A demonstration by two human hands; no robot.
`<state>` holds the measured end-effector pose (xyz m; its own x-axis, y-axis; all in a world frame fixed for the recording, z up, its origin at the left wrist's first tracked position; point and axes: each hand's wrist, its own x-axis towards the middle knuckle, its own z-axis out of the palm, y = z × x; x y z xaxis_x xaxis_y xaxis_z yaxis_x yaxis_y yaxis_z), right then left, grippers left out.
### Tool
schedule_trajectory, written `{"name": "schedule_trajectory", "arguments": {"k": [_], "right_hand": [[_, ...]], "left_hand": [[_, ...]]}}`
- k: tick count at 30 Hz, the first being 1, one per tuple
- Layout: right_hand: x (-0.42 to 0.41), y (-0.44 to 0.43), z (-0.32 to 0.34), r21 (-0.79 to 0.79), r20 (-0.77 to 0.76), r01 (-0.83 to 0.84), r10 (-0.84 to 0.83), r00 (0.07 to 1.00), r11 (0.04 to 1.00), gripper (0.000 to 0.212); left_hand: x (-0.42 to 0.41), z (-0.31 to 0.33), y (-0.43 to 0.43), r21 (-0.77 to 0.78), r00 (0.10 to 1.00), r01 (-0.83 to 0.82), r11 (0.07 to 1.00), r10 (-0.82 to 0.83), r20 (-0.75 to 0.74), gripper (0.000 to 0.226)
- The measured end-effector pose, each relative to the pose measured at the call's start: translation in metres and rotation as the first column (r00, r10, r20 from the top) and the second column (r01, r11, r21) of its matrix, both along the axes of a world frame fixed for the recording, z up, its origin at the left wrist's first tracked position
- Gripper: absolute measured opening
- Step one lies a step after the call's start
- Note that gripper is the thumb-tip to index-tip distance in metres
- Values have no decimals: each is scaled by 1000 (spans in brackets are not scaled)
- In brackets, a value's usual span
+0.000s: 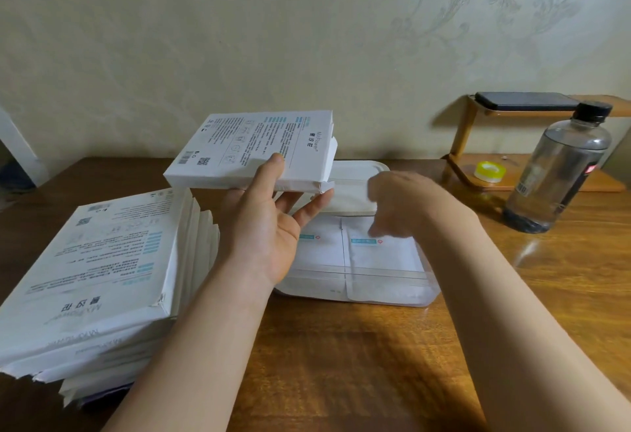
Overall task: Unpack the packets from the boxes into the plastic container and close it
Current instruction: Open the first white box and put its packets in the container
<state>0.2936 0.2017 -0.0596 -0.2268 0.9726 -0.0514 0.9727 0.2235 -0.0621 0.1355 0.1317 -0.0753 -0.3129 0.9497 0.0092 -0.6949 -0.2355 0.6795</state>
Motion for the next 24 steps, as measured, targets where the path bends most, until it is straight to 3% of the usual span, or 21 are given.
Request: {"name": "schedule_trajectory", "arguments": {"k": [3,6,13,20,24], "right_hand": [[-5,-9,2,-311,115,-176,221,968,934,88],[-7,-8,-4,-389,205,-187,282,937,902,103],[-8,-7,-10,-390,284,-126,249,926,912,83],[-10,-9,-14,-393,288,-59,184,940,918,76],[-9,-8,-15,-359,260,-77,179,949,930,60]], "left_hand": [[1,-1,0,-3,1000,6,1000,-6,-4,20],[0,-2,-1,0,1000,10,1000,-10,-2,22],[0,-2,0,0,1000,23,1000,-23,18,23],[0,-2,0,-4,999,33,999,-33,32,27],[0,-2,-1,-4,999,37,999,-37,34,24]]}}
